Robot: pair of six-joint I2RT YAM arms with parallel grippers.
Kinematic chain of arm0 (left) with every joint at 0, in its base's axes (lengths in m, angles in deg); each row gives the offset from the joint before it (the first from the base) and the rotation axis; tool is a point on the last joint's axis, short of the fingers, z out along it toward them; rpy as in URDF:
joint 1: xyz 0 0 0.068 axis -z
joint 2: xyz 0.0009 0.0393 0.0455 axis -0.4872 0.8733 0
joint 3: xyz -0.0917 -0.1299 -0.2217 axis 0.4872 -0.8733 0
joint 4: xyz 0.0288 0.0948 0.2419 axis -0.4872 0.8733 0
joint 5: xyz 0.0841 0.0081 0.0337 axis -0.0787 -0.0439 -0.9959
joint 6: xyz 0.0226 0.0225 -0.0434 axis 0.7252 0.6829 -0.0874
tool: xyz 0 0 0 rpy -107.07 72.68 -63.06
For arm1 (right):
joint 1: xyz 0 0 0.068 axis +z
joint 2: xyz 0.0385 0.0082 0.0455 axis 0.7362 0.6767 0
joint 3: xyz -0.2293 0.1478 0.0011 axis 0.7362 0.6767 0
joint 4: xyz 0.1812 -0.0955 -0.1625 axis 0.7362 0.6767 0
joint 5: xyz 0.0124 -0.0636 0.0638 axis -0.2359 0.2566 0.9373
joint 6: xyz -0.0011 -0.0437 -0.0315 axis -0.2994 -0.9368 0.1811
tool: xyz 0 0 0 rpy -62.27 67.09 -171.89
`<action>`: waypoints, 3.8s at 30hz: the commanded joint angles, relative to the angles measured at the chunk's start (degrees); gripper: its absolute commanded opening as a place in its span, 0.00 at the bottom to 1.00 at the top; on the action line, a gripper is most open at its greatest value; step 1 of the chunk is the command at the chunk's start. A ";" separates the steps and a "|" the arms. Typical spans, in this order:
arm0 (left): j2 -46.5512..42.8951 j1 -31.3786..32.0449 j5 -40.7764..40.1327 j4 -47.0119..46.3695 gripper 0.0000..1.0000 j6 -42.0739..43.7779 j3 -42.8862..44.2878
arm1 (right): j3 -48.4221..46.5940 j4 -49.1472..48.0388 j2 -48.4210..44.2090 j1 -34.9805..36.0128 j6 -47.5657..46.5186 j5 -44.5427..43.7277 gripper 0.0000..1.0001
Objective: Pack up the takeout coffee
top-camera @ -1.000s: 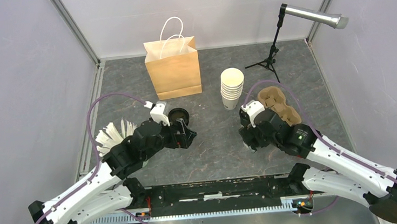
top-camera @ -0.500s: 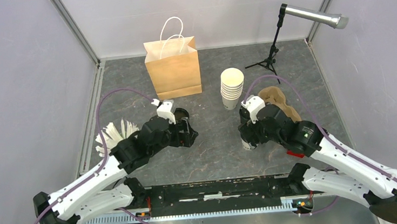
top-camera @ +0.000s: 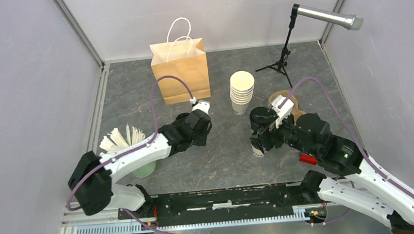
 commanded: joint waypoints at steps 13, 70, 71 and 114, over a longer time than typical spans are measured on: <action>21.13 -8.46 -0.56 -8.75 0.37 6.89 9.87 | 2.15 -8.27 -4.80 -0.19 -6.60 3.10 0.98; 29.43 -42.63 10.42 17.62 0.60 5.77 66.68 | -2.82 -19.77 15.16 -0.13 -4.72 -7.45 0.98; 29.33 -42.62 11.38 17.19 0.62 5.97 65.88 | -3.42 -19.78 15.96 -0.17 -5.45 -7.45 0.98; 20.82 -39.22 22.59 23.46 0.02 0.42 73.67 | -15.65 -14.39 14.48 -0.17 -2.95 -30.04 0.98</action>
